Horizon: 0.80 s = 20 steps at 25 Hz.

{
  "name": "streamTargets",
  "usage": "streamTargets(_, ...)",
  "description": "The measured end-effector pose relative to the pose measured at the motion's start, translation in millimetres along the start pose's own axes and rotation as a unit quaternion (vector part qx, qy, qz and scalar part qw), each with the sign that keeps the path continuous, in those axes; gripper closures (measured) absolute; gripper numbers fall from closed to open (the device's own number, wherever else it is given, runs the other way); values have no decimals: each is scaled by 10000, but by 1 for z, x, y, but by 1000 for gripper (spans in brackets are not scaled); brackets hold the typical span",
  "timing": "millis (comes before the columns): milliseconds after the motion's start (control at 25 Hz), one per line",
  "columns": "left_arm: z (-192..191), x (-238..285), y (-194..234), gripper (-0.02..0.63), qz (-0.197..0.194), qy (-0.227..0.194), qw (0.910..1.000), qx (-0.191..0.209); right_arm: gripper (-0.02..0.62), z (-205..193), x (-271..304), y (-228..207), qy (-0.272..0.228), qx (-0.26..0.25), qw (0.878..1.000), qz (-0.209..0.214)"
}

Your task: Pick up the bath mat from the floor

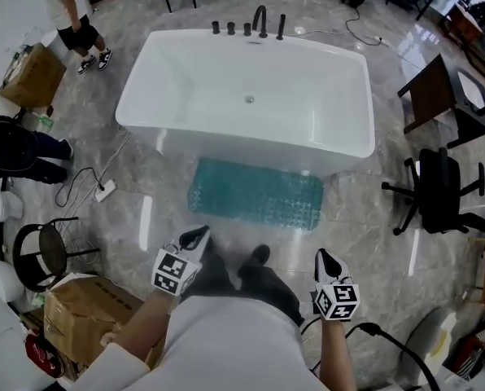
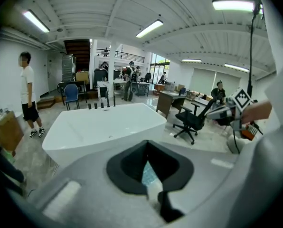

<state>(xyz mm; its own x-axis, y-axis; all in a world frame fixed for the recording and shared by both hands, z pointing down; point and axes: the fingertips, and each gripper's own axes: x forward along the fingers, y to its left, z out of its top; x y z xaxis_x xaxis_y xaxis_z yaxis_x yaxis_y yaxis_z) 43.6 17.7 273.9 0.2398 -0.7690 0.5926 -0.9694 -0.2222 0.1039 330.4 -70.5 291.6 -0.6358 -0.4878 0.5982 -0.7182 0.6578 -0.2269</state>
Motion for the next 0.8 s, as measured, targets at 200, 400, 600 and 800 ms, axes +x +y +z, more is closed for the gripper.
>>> streamTargets(200, -8, 9, -9, 603, 125, 135, 9997, -170, 591, -1, 30, -11, 229, -141, 9990, 355)
streamTargets(400, -19, 12, 19, 603, 231, 197, 9986, -429, 591, 5, 67, 8, 369, -426, 9976, 400)
streamTargets(600, -32, 30, 55, 603, 180, 330, 9981, -494, 591, 9, 107, 10, 461, -397, 9977, 295)
streamTargets(800, -47, 48, 105, 603, 122, 310, 9979, -548, 591, 7, 148, 27, 503, -435, 9975, 249)
